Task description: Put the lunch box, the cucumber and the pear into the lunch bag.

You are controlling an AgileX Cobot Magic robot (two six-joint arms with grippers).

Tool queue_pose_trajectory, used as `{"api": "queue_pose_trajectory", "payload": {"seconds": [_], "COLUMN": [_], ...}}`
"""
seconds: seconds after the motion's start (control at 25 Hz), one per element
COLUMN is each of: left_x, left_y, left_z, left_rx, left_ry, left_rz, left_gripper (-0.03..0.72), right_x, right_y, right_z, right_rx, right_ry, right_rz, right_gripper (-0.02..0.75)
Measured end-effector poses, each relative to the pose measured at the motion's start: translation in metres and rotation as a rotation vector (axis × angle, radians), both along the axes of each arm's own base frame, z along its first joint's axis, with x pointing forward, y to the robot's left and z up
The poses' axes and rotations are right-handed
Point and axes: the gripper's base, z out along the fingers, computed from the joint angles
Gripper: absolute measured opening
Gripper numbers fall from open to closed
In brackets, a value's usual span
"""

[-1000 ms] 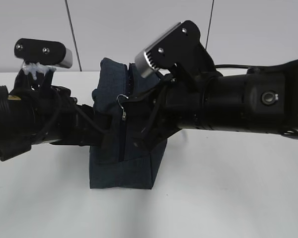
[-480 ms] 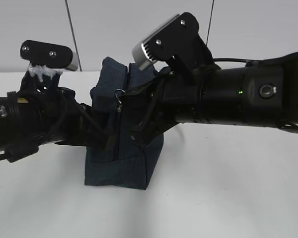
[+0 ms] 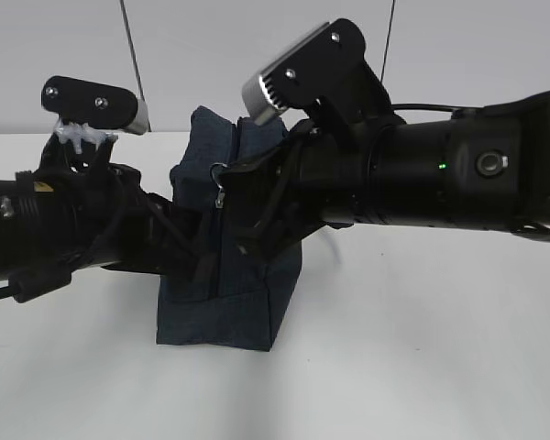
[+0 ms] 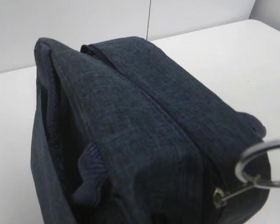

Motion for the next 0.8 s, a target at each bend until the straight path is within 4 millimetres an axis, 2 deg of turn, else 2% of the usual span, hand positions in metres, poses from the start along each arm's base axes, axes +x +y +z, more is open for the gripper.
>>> {"api": "queue_pose_trajectory", "payload": {"seconds": [0.8], "left_x": [-0.002], "left_y": [0.000], "left_z": [-0.003], "left_rx": [0.009], "left_ry": [0.045], "left_rz": [-0.028], "left_gripper": [0.003], "right_x": [0.038], "right_y": [0.021], "right_z": [0.008], "right_rx": [-0.065], "right_ry": [-0.063], "right_rz": [-0.031], "right_gripper": [0.000]}}
